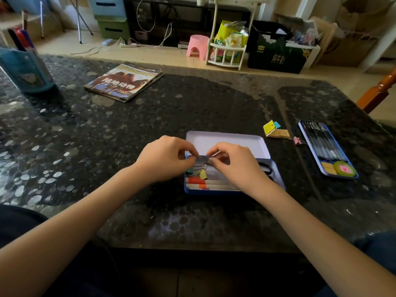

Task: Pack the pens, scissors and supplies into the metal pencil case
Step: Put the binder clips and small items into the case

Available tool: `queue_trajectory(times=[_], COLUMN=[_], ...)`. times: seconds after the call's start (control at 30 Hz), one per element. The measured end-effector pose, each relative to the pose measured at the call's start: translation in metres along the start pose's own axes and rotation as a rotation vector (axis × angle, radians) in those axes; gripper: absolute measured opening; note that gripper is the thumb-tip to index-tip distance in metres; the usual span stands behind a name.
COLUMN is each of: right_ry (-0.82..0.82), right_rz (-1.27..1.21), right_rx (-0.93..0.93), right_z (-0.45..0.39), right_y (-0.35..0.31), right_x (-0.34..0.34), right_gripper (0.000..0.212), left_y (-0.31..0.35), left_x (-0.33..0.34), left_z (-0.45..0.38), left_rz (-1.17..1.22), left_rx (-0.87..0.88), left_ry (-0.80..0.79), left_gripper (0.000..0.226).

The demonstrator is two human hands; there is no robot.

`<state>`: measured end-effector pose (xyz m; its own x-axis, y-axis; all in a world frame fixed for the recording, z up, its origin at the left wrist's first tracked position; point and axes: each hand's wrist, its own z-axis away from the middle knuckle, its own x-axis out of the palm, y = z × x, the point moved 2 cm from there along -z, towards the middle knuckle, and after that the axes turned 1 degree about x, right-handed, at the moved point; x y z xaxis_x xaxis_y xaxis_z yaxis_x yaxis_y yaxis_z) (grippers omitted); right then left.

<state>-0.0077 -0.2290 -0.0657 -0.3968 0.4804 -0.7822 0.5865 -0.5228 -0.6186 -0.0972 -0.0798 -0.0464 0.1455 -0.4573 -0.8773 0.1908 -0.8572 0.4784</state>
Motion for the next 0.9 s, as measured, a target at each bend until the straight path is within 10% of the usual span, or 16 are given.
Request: queue_trajectory(times=[0.17, 0.5, 0.63, 0.9], right_ry=[-0.095, 0.383, 0.100, 0.126], right_rz=[-0.030, 0.369, 0.780, 0.841], right_rx=[0.016, 0.183, 0.545, 0.467], right_z=[0.008, -0.020, -0.019, -0.021], right_y=[0.000, 0.070, 0.112, 0.143], right_x=[0.007, -0.091, -0.108, -0.099], right_gripper=[0.018, 0.029, 0.036, 0.051], left_y=[0.001, -0.010, -0.010, -0.009], left_x=[0.005, 0.010, 0.014, 0.020], left_z=[0.002, -0.004, -0.005, -0.003], left_rz=[-0.126, -0.013, -0.035, 0.027], left_rx=[0.023, -0.047, -0.036, -0.001], left_ry=[-0.083, 0.053, 0.051, 0.042], left_gripper=[0.025, 0.035, 0.033, 0.025])
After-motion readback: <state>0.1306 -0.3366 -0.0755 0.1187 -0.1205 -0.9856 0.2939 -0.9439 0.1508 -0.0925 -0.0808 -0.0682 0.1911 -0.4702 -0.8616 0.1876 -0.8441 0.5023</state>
